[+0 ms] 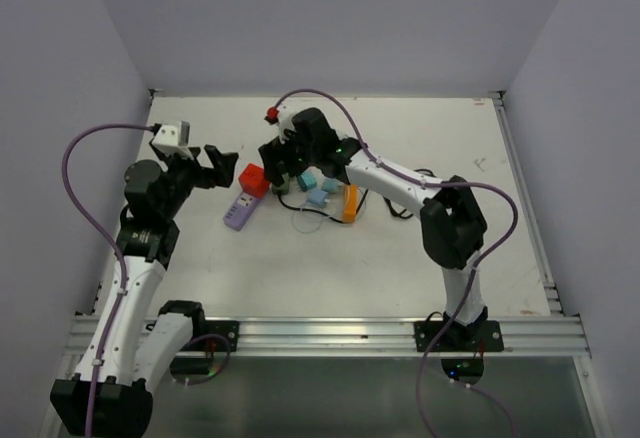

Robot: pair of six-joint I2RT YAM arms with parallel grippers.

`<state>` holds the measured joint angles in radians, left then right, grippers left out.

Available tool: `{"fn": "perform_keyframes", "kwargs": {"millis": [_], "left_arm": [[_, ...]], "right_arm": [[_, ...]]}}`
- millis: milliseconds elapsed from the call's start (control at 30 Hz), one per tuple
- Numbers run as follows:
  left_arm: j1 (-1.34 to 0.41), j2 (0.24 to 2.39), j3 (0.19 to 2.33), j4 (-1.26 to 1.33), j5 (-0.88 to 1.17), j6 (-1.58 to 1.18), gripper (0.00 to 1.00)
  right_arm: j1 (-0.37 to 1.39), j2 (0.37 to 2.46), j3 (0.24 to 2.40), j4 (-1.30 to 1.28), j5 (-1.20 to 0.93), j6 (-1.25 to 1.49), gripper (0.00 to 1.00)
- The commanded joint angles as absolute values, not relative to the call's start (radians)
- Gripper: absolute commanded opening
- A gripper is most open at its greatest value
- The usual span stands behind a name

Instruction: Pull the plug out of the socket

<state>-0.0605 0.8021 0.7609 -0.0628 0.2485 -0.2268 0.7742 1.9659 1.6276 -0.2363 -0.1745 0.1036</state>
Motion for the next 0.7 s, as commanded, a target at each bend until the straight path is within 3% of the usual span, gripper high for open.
{"fn": "perform_keyframes", "kwargs": {"millis": [0,400,667], "left_arm": [[-0.071,0.77,0.792,-0.044,0.235,-0.242,1.0],[-0.112,0.756,0.808,-0.072,0.209,-0.226,1.0],[-0.12,0.772,0.81,-0.066,0.242,-0.224,1.0]], "right_arm": [[0.793,2.087,1.796,-0.294,-0.135,0.034,0.93],[0.839,2.298,1.983,-0.261,-0.17,-0.089,0.95],[0.851,2.332,1.984,-0.216,-0.184,-0.078,0.94]]}}
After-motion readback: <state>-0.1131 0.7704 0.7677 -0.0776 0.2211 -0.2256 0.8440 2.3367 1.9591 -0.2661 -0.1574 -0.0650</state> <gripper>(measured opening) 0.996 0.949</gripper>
